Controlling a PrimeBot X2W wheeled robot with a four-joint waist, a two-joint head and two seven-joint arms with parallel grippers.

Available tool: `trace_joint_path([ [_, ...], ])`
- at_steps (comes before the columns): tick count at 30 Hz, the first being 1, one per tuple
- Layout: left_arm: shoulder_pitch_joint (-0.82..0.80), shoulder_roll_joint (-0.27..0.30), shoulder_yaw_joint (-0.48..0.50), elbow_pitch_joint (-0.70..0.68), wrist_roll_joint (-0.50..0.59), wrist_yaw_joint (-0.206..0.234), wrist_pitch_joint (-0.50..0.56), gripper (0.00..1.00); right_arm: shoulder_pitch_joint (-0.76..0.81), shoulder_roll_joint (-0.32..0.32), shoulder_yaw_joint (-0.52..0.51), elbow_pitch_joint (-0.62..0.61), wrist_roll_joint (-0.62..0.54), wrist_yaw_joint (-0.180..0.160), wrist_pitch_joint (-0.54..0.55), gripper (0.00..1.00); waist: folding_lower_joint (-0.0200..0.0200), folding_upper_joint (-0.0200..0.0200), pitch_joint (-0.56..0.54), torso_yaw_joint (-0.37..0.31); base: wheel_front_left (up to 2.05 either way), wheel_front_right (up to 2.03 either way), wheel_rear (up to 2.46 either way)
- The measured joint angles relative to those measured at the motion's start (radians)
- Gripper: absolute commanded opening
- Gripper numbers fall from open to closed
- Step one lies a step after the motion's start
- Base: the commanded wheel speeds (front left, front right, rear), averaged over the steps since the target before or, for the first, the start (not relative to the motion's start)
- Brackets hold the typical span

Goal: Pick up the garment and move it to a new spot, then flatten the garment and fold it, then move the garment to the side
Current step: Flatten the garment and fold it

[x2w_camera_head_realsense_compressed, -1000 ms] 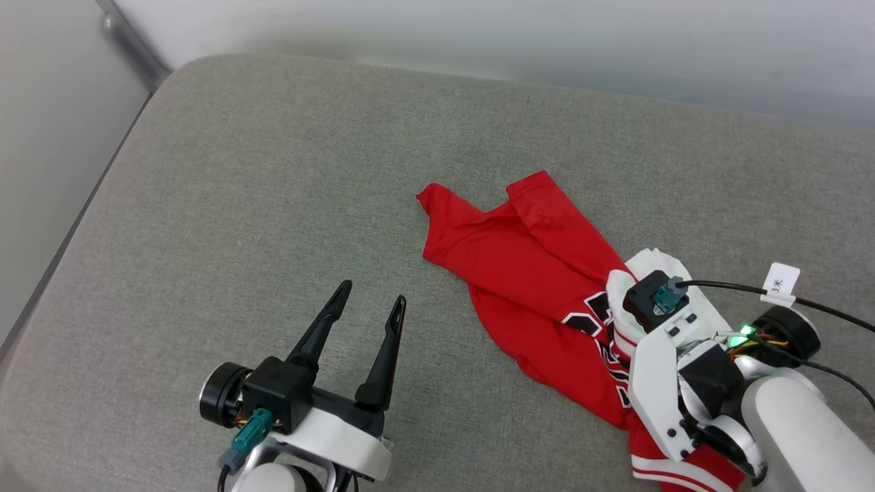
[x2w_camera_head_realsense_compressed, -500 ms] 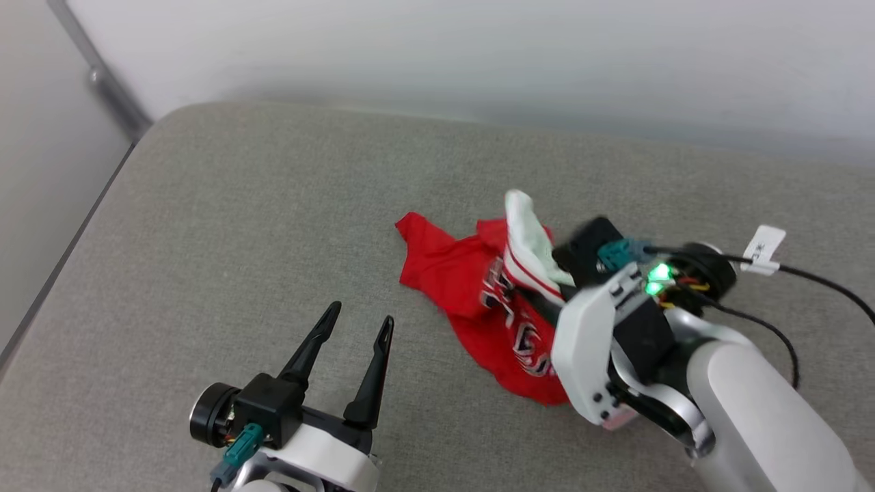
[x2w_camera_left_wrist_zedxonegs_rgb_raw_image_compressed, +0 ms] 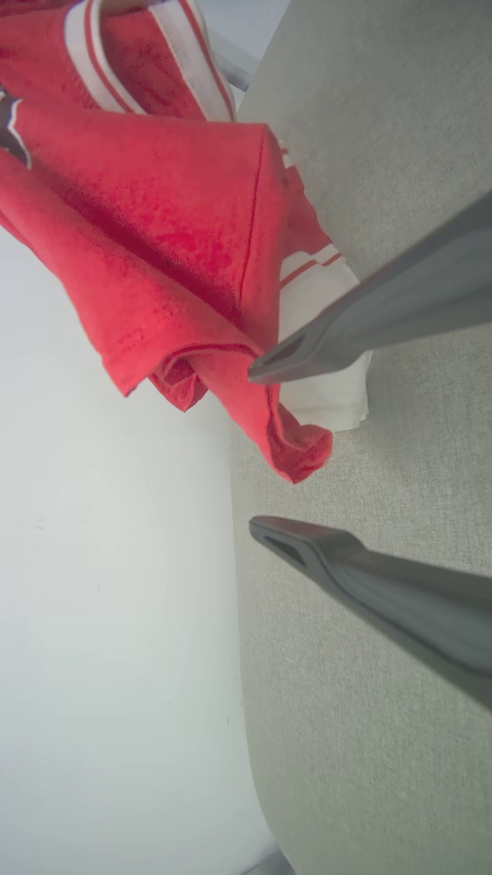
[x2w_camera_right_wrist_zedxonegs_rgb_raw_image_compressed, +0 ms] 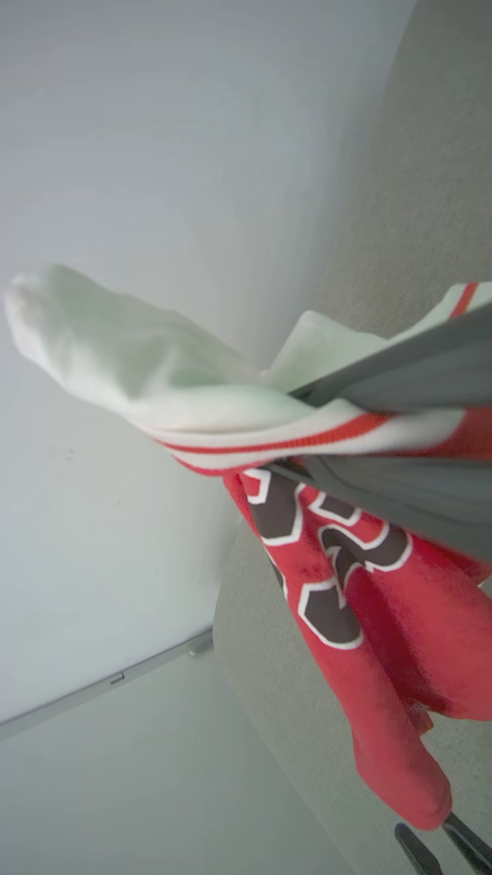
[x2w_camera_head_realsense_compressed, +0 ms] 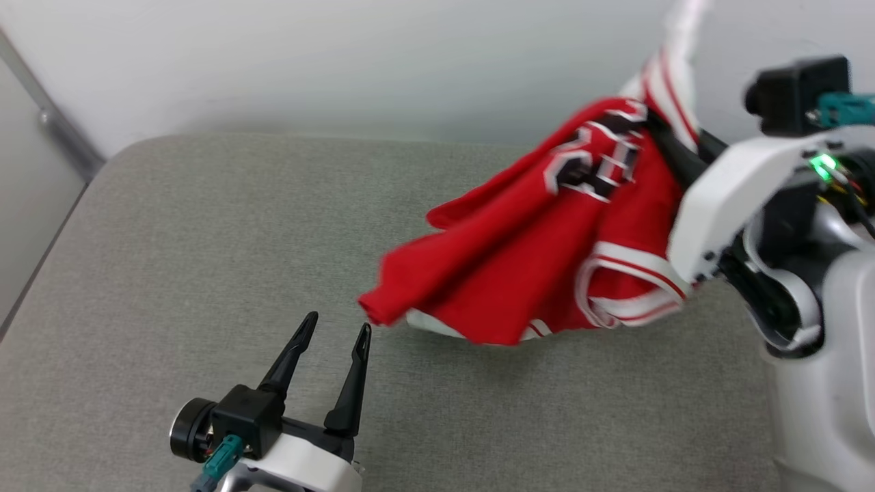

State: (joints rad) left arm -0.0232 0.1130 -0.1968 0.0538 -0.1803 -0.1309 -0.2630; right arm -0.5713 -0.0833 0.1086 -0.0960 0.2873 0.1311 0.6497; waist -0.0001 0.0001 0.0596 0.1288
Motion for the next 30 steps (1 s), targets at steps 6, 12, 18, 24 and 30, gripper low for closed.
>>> trace_joint_path([
  [6, -0.007, -0.003, -0.012, -0.004, 0.003, 0.000, 0.000, 1.00, 0.156, 0.005, -0.239, 0.092, -0.083, 0.000, 0.087, 0.00, 0.0000, 0.0000, 0.031, -0.027, 0.00, 0.00, 0.00],
  [12, -0.046, -0.002, -0.031, 0.003, 0.002, 0.000, 0.000, 1.00, 0.258, -0.027, -0.478, 0.339, -0.164, 0.000, 0.033, 0.00, 0.0000, 0.0000, 0.087, -0.033, 0.00, 0.00, 0.00],
  [18, -0.050, 0.002, -0.035, 0.012, 0.000, 0.000, 0.000, 1.00, 0.267, -0.039, -0.494, 0.459, -0.209, 0.000, -0.081, 1.00, 0.0000, 0.0000, 0.097, -0.041, 0.00, 0.00, 0.00],
  [24, -0.060, 0.003, -0.032, 0.014, 0.000, 0.000, 0.000, 1.00, 0.269, -0.064, -0.397, 0.452, -0.162, 0.000, -0.277, 1.00, 0.0001, 0.0000, 0.085, -0.064, 0.00, 0.00, 0.00],
  [30, -0.058, -0.002, -0.026, 0.007, -0.007, 0.000, 0.000, 1.00, 0.317, -0.114, -0.263, 0.334, -0.087, 0.000, -0.487, 1.00, 0.0000, 0.0000, 0.054, -0.093, 0.00, 0.00, 0.00],
])
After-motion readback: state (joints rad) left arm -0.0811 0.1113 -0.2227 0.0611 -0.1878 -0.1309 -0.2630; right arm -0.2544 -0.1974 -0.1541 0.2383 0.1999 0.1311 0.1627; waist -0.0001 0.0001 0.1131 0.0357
